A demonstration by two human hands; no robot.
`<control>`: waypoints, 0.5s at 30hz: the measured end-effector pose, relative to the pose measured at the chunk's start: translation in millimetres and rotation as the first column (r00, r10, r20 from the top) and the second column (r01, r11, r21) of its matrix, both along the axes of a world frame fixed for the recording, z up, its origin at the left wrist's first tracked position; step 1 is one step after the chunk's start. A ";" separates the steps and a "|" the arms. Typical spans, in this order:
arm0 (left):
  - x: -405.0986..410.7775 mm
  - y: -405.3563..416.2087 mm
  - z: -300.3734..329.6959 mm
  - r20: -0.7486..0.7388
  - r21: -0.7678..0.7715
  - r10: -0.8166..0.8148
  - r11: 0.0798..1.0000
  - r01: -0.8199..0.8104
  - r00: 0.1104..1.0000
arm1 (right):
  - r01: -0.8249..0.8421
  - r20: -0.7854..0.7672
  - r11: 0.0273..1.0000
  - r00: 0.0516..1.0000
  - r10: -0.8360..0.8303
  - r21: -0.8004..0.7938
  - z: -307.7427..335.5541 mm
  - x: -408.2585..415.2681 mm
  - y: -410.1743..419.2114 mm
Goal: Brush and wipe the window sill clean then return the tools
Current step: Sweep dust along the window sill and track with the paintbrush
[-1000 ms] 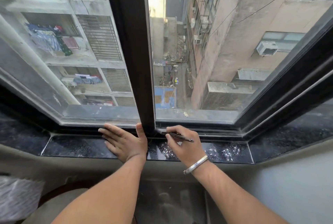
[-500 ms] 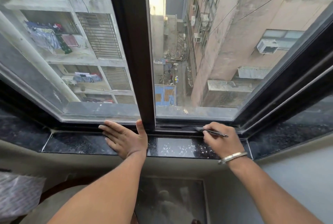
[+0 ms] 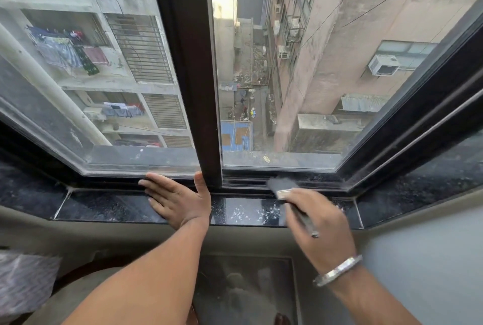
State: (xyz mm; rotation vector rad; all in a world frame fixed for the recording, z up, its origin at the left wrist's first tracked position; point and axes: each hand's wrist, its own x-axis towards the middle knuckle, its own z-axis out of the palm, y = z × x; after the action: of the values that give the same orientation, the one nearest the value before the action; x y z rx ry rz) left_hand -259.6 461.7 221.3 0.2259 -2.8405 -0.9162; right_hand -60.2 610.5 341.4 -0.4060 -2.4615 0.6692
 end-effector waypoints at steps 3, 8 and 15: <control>0.1 -0.5 0.9 0.004 -0.003 0.005 1.000 -0.005 1.000 | -0.110 0.016 0.993 0.994 0.111 -0.037 -21.6 -30.0 -21.7; -0.5 -0.3 1.4 0.013 -0.013 -0.002 1.000 0.002 1.000 | -0.238 0.046 0.965 0.969 0.244 -0.110 -40.2 -77.0 -41.2; 0.8 0.2 2.3 0.012 -0.001 0.007 1.000 -0.007 1.000 | -0.128 0.109 0.991 0.985 0.133 -0.050 -53.2 -31.5 28.6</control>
State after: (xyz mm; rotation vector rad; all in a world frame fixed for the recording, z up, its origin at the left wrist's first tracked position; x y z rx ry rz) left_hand -258.9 461.8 223.6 0.2418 -2.8494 -0.9145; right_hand -91.8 639.1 288.2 -0.3084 -2.6016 0.7731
